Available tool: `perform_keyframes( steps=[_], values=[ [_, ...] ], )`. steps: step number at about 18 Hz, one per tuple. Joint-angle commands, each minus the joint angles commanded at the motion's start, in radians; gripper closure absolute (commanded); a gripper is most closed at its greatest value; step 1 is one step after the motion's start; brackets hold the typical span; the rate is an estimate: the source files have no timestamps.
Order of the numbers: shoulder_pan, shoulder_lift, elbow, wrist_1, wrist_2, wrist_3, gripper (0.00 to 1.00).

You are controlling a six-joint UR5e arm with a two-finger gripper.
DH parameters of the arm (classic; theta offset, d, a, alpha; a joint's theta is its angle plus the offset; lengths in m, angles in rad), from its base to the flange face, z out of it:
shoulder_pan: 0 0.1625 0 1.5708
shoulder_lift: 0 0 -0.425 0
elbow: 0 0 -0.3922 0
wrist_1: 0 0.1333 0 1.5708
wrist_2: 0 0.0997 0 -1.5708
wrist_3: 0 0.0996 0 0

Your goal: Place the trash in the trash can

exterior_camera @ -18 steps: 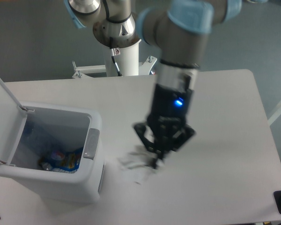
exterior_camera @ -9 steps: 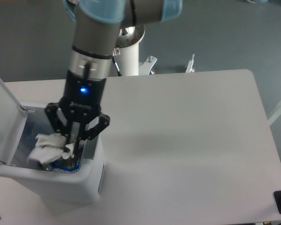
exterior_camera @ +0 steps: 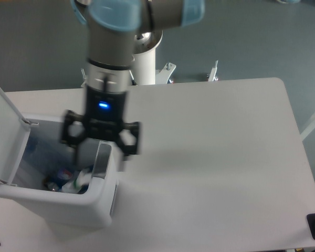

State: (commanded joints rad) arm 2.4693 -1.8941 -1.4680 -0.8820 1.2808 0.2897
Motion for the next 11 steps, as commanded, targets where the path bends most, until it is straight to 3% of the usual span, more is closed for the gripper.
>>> perform_keyframes(
  steps=[5,9,11],
  values=[
    [0.140,-0.083,-0.031,0.001,0.078,0.196,0.00],
    [0.146,-0.100,-0.043,-0.005,0.305,0.344,0.00],
    [0.141,-0.102,-0.052,-0.011,0.353,0.422,0.00]
  ],
)
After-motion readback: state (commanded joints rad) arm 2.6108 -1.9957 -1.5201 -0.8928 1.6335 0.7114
